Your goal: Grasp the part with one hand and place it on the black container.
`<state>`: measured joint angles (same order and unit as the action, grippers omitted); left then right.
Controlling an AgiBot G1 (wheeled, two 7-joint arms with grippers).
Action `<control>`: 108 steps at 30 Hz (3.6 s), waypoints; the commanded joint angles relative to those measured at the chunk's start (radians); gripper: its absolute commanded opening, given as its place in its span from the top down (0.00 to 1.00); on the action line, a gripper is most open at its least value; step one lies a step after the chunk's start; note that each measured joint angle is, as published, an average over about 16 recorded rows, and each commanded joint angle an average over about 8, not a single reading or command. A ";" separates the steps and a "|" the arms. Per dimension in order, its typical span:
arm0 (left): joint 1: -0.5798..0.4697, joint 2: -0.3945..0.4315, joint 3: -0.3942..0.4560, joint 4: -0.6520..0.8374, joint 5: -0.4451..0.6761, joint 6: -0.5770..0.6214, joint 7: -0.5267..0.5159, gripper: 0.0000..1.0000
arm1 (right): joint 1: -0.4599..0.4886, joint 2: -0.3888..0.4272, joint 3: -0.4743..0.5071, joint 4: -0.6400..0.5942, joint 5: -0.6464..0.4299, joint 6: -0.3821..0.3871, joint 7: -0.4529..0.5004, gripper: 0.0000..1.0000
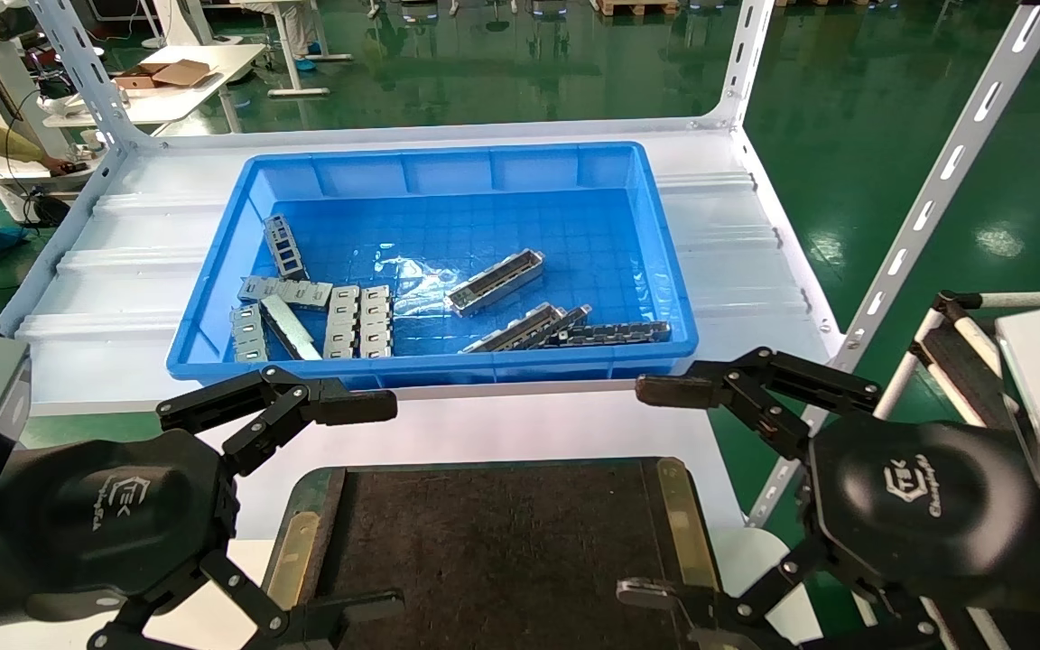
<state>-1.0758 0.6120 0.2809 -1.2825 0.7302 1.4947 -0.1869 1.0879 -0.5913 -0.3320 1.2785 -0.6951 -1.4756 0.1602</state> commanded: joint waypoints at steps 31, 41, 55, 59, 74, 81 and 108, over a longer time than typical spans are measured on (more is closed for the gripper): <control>0.001 -0.001 -0.001 -0.001 0.000 0.001 -0.001 0.00 | -0.012 -0.017 0.046 0.005 -0.031 -0.018 0.024 0.00; -0.005 0.009 0.003 -0.002 0.008 -0.008 0.000 0.00 | -0.013 -0.019 0.052 0.004 -0.034 -0.019 0.027 0.00; -0.068 0.109 0.056 0.043 0.147 -0.127 0.017 0.00 | -0.012 -0.019 0.051 0.004 -0.034 -0.019 0.026 0.00; -0.111 0.161 0.084 0.086 0.210 -0.173 0.021 0.00 | -0.012 -0.019 0.050 0.004 -0.033 -0.019 0.026 0.00; -0.314 0.401 0.176 0.402 0.430 -0.373 0.073 0.00 | -0.012 -0.018 0.049 0.004 -0.033 -0.018 0.026 0.00; -0.401 0.505 0.199 0.597 0.482 -0.430 0.140 0.00 | -0.012 -0.018 0.049 0.004 -0.032 -0.018 0.025 0.00; -0.566 0.744 0.220 1.131 0.521 -0.630 0.370 0.00 | -0.012 -0.017 0.047 0.004 -0.031 -0.017 0.024 0.00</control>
<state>-1.6382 1.3529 0.5039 -0.1619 1.2503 0.8667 0.1779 1.0764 -0.6088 -0.2851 1.2822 -0.7262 -1.4930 0.1847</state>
